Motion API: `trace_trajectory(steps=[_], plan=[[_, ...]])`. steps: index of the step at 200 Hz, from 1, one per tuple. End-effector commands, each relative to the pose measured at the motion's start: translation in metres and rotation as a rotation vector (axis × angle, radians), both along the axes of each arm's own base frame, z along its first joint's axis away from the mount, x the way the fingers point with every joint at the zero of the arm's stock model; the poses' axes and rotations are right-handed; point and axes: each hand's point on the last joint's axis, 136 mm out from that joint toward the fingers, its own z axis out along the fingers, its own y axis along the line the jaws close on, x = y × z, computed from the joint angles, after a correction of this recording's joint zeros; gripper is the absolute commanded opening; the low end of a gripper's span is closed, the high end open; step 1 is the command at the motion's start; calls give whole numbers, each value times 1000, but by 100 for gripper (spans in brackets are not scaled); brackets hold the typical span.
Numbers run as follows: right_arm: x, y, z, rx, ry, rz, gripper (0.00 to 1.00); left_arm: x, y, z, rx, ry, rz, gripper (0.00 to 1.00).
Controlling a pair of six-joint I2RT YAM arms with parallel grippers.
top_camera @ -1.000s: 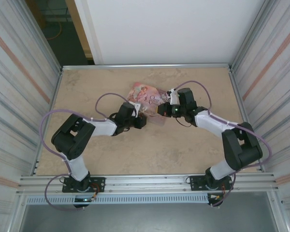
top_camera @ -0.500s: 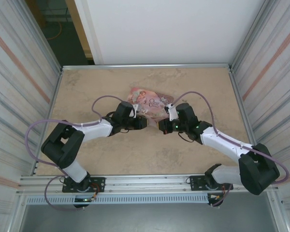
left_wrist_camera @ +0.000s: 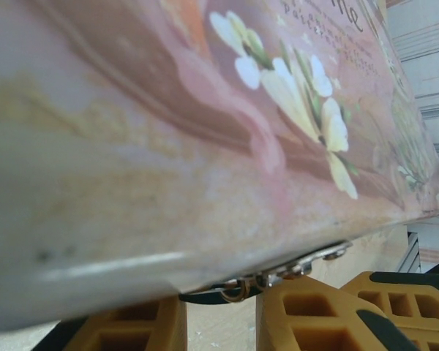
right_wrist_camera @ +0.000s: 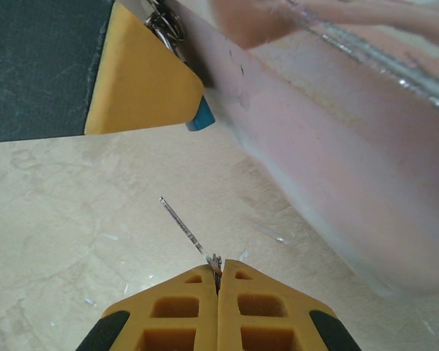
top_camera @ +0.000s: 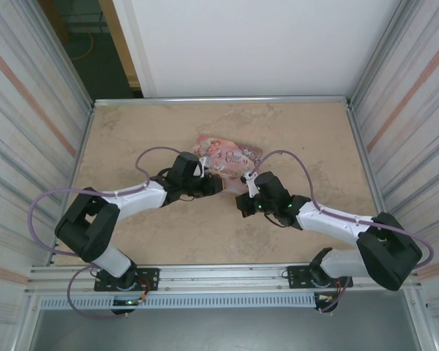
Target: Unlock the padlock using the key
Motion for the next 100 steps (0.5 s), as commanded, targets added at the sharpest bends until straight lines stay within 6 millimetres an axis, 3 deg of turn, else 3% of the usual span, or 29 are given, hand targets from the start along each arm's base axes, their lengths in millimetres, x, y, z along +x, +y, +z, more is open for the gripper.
trace_trajectory(steps=[1, 100], plan=[[6, -2, -6, -38, -54, -19, 0, -1, -10, 29, -92, -32, -12, 14], [13, 16, -19, -37, -43, -15, 0, -1, -12, 32, -110, -26, 11, 13]])
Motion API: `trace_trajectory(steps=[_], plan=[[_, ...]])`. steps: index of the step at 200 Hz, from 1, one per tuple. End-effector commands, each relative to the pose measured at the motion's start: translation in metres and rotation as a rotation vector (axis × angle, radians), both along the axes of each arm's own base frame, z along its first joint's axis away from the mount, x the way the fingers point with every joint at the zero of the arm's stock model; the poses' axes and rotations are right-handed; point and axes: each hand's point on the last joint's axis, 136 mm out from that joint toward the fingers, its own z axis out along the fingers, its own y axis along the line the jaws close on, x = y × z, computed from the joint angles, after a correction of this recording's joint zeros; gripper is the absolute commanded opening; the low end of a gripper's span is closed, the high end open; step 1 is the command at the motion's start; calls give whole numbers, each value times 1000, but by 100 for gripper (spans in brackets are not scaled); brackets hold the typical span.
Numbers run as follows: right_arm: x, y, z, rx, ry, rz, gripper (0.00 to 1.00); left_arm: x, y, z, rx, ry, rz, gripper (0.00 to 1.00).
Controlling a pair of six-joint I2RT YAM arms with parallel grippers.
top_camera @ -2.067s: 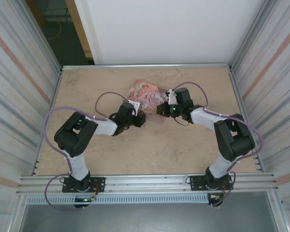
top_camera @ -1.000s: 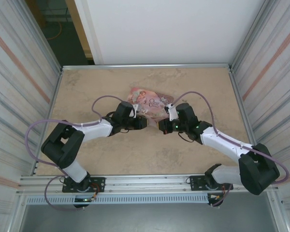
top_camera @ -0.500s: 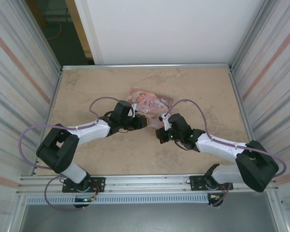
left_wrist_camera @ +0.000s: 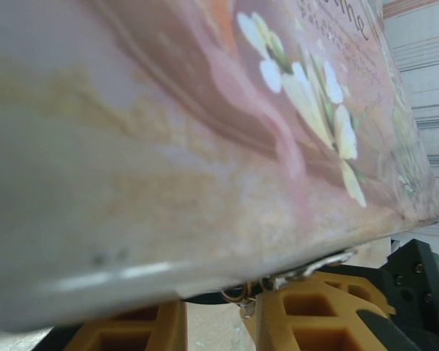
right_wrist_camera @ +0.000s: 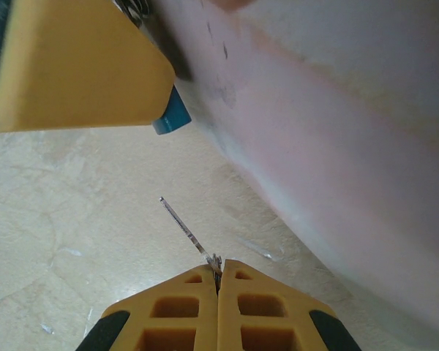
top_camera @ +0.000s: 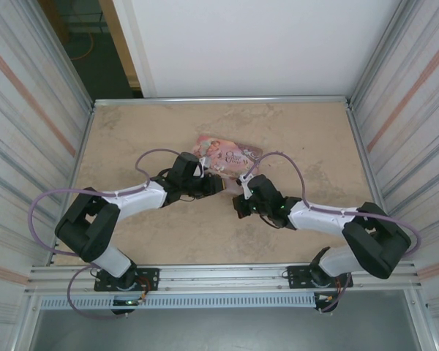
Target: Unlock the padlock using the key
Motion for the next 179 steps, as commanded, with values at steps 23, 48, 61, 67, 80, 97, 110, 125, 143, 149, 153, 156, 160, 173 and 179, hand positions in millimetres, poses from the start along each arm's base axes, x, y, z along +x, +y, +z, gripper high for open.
trace_trajectory(steps=[23, 48, 61, 67, 80, 97, 110, 125, 143, 149, 153, 156, 160, 173, 179], plan=[[9, 10, 2, 12, -16, -2, 0, 0, -8, 30, -80, -69, -12, 13], [11, 12, 0, 14, -4, -9, 0, 0, -8, 30, -80, -68, -9, 13], [12, 13, 0, 16, 0, -13, 0, 0, -8, 30, -80, -69, -9, 13], [13, 13, -1, 16, 2, -16, 0, 0, -8, 30, -80, -70, -7, 13], [14, 13, 0, 21, 9, -21, 0, 0, -8, 30, -81, -68, -6, 13], [15, 13, -1, 27, 18, -30, 0, 0, -8, 29, -80, -70, -3, 13], [17, 11, 0, 36, 24, -42, 0, 1, -7, 29, -82, -69, -1, 13], [19, 10, 0, 43, 32, -53, 0, 1, -7, 29, -82, -70, 6, 13], [21, 8, 1, 50, 41, -66, 0, 1, -7, 28, -85, -69, 12, 13], [22, 8, 1, 51, 42, -70, 0, 1, -8, 28, -86, -69, 12, 13], [22, 7, 1, 52, 45, -74, 0, 0, -8, 27, -85, -67, 13, 13], [22, 8, 1, 52, 46, -75, 0, 1, -8, 28, -85, -69, 13, 13], [23, 7, 1, 52, 47, -77, 0, 1, -8, 28, -86, -69, 15, 13], [24, 7, 1, 50, 50, -83, 0, 1, -9, 28, -88, -69, 13, 13], [25, 7, 1, 51, 52, -86, 0, 0, -10, 28, -88, -68, 13, 13]])
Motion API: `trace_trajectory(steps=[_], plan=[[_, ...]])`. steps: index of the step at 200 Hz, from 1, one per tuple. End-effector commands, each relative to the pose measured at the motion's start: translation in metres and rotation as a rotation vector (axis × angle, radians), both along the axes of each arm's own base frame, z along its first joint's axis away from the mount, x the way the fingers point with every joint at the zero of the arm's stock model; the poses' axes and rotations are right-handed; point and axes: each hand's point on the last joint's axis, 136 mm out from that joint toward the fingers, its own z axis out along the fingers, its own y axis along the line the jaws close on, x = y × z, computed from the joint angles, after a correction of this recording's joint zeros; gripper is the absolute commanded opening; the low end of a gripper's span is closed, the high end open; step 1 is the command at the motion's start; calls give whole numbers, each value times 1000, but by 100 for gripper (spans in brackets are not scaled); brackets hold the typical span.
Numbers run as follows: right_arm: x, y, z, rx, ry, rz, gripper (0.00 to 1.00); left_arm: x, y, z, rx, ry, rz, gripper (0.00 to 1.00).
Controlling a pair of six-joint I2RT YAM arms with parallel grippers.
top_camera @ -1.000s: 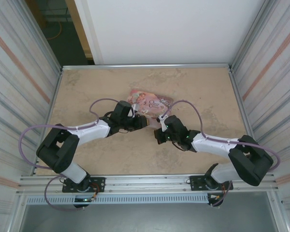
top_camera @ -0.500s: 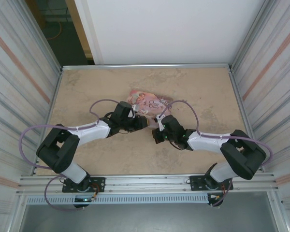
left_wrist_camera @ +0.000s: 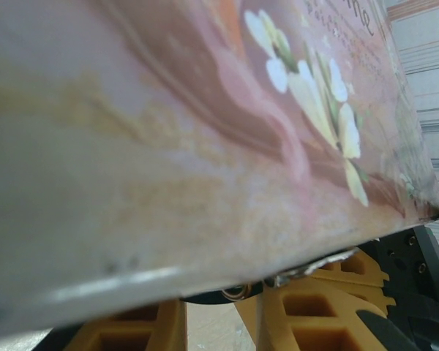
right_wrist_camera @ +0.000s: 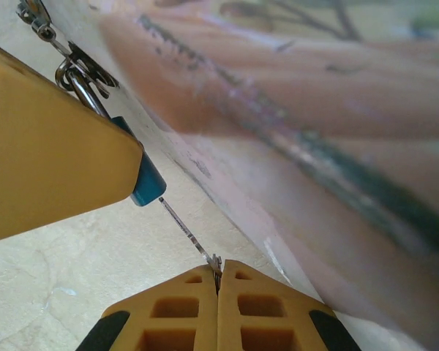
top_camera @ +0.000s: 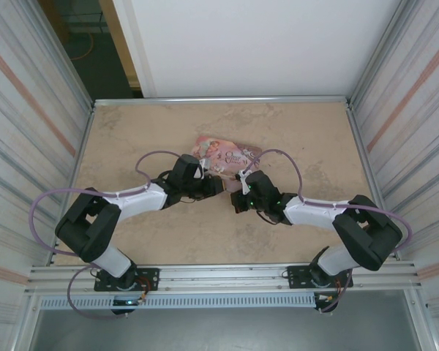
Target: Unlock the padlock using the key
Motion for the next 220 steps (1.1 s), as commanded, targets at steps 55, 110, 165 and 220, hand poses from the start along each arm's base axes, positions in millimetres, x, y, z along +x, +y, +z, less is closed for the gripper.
trace_trajectory(steps=[55, 110, 165, 220], plan=[[6, 7, 4, 30, 29, -10, 0, 3, -12, 30, -83, -68, -4, 13], [7, 12, 8, 55, 28, 2, 0, 2, -14, 29, -84, -65, -7, 13], [11, 20, 18, 113, 11, 3, 0, 2, -15, 30, -90, -63, -5, 13], [13, 28, 25, 140, -16, 18, 0, 2, -17, 31, -108, -55, 0, 13]])
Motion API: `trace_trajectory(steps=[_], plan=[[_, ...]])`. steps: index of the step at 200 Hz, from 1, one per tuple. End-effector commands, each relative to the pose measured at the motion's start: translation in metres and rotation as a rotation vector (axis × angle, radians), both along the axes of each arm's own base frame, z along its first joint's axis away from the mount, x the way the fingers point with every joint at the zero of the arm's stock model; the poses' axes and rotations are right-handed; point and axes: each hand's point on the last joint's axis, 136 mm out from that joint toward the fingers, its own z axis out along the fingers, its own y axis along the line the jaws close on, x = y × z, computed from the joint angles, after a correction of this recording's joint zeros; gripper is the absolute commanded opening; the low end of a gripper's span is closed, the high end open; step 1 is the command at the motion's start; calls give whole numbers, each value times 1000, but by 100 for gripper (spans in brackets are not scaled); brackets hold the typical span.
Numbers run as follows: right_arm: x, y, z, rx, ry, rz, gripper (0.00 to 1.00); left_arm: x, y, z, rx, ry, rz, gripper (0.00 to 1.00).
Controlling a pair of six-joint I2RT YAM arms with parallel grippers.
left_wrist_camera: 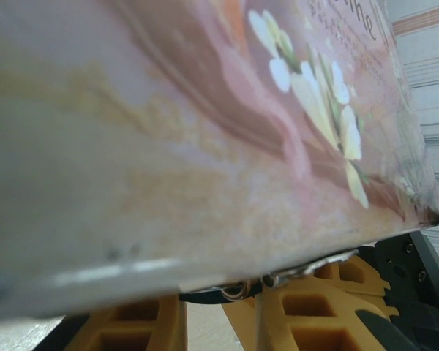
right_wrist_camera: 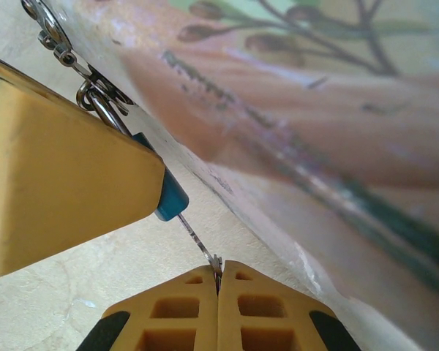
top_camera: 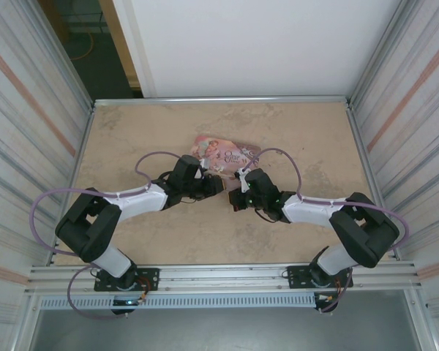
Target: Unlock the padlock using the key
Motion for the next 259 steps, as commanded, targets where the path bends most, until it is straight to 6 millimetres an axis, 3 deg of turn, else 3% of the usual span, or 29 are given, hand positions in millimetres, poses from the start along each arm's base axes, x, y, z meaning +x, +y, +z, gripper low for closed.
trace_trajectory(steps=[1, 109, 208, 259], plan=[[11, 18, 23, 90, -41, 6, 0, -1, -17, 31, -106, -59, -40, 13], [14, 37, 49, 162, -134, 78, 0, -2, -20, 31, -112, -49, -38, 13], [25, 57, 85, 241, -211, 130, 0, -5, -22, 32, -125, -36, -42, 13], [28, 58, 94, 253, -284, 131, 0, -6, -24, 31, -144, -24, -33, 13]])
